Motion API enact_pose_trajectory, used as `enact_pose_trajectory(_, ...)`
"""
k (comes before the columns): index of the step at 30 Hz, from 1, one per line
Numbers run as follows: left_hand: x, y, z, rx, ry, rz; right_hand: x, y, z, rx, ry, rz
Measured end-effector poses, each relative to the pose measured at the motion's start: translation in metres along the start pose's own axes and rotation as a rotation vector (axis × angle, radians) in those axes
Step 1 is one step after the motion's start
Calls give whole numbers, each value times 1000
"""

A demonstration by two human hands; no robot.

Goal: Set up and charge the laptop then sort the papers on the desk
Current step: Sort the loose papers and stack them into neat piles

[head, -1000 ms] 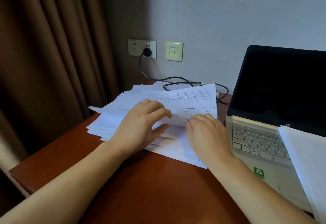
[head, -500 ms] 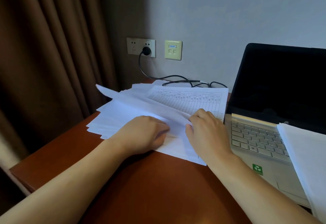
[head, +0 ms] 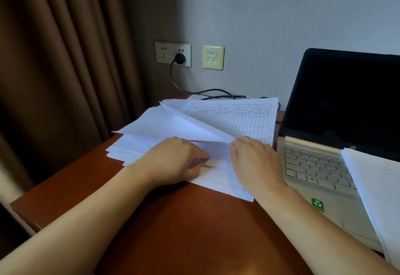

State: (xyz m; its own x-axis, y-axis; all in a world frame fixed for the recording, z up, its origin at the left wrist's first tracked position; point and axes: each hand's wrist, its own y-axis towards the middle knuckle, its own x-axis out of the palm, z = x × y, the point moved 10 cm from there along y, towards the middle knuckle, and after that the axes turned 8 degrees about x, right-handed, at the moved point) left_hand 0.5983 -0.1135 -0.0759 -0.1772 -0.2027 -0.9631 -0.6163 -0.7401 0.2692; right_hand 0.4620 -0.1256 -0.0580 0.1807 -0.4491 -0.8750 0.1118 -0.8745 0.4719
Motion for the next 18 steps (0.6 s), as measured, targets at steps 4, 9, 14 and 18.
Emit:
enact_pose_trajectory(4,-2,-1,-2,-10,-12,30,-5,0,1,-5,65,83)
enact_pose_trajectory(9,-6,-1,-5,-19,19,71,-6,0,4,8,97,88)
enact_pose_trajectory(14,-8,-2,-3,-23,-41,70,-2,0,6,34,120,-2)
enact_pose_trajectory(18,-15,-2,-6,-10,73,160,-1,-1,0,-15,146,-35)
